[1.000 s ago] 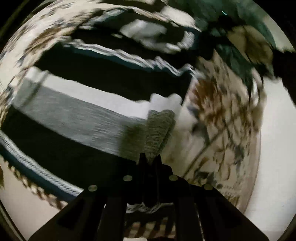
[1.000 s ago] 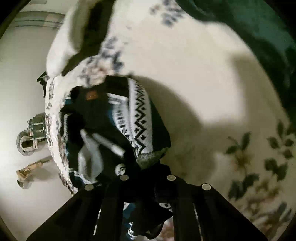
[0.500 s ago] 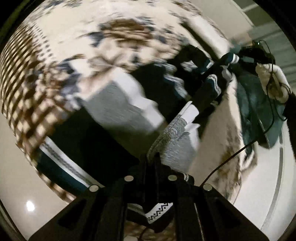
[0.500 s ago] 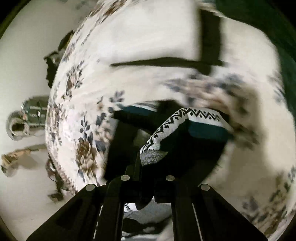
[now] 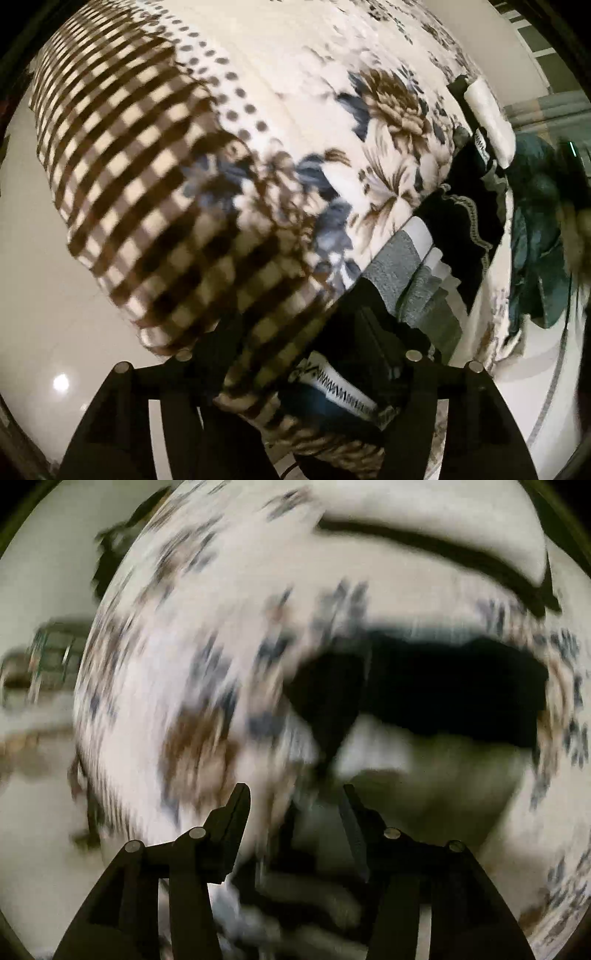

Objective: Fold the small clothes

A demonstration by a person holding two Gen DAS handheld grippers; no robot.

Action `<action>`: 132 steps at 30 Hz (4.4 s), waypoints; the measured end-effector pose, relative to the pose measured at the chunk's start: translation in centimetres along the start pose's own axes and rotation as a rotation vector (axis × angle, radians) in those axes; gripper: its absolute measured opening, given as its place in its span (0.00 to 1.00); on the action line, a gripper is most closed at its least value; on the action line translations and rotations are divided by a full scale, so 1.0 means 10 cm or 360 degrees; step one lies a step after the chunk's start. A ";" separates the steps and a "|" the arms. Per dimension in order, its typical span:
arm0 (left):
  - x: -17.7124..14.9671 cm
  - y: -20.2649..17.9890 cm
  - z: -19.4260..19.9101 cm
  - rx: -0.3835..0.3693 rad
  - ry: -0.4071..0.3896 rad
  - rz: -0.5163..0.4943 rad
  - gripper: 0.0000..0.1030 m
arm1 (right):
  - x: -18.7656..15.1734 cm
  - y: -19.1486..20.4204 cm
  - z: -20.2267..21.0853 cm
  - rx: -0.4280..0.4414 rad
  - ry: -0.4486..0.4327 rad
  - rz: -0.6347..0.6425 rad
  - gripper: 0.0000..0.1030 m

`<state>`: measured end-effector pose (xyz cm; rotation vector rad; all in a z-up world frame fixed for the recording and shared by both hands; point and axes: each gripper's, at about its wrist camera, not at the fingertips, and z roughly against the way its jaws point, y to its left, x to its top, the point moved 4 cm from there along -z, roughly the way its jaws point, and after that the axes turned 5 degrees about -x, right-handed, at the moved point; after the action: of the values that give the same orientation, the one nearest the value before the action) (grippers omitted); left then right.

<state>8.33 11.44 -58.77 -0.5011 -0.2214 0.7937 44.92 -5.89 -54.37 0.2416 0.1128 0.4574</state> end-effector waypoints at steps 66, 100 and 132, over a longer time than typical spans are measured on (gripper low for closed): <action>0.08 -0.04 -0.30 -0.0197 0.0214 -0.0196 0.61 | -0.24 -0.22 0.00 -0.0103 -0.0133 -0.0275 0.61; 0.83 -1.49 -0.89 -0.0118 0.0258 -0.0711 0.64 | -3.33 -0.46 -1.00 0.0433 -0.0166 -0.1207 0.61; 2.85 -3.62 -2.35 -0.0457 0.0391 -0.1108 0.15 | 0.18 -2.16 -0.14 0.0379 -0.0765 -0.1344 0.04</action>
<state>59.22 2.57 -60.47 -0.7297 -0.2613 0.0167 55.42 -23.56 -61.29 0.4995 -0.2029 -0.4624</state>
